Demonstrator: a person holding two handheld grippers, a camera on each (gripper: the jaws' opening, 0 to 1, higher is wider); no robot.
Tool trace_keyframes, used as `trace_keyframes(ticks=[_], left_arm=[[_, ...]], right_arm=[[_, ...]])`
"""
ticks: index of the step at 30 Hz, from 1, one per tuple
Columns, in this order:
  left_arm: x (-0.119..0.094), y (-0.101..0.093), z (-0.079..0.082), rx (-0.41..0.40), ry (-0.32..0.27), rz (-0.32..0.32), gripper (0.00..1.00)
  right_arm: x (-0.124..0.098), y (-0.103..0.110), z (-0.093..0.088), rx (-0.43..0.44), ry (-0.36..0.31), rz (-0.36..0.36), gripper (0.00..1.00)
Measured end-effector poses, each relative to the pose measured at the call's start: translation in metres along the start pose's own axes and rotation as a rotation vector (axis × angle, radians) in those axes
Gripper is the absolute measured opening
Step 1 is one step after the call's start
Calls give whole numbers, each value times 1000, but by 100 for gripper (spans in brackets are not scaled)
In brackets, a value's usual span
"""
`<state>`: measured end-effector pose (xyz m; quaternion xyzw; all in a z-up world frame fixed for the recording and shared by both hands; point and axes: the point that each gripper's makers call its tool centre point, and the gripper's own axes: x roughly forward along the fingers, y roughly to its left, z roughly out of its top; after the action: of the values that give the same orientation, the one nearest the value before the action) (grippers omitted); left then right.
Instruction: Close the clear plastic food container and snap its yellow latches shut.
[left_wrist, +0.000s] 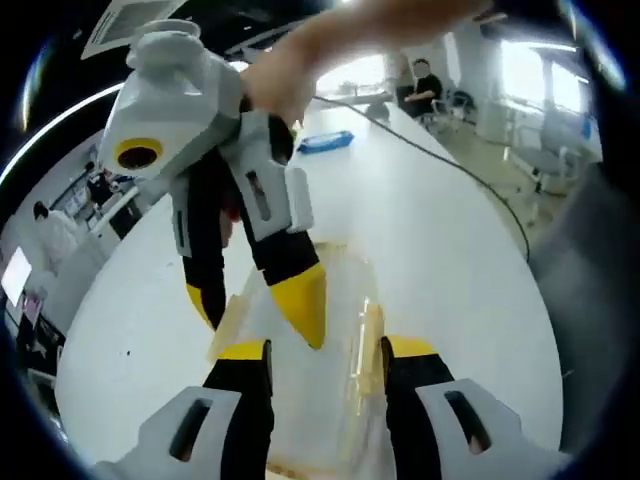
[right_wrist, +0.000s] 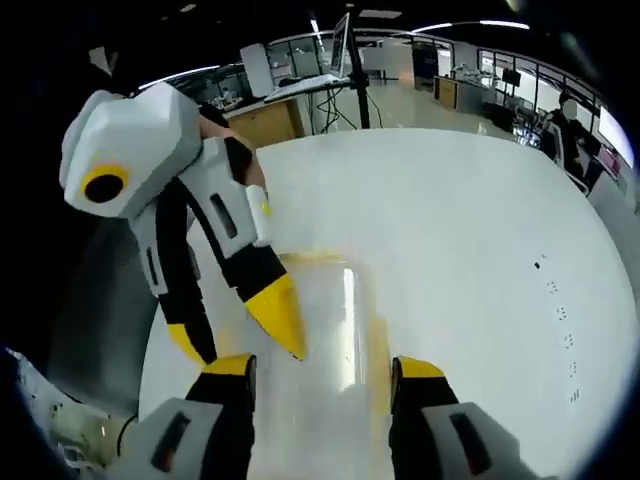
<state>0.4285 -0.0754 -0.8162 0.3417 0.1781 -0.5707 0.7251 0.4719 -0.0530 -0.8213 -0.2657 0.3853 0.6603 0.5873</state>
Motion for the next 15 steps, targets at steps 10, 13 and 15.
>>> trace_keyframes(ticks=[10, 13, 15], left_arm=[[6, -3, 1, 71, 40, 62, 40], [9, -4, 3, 91, 35, 58, 38], [6, 2, 1, 99, 54, 86, 37]], right_arm=[[3, 6, -5, -58, 240, 104, 50], [5, 7, -6, -72, 273, 132, 49], [7, 7, -6, -69, 302, 142, 49]])
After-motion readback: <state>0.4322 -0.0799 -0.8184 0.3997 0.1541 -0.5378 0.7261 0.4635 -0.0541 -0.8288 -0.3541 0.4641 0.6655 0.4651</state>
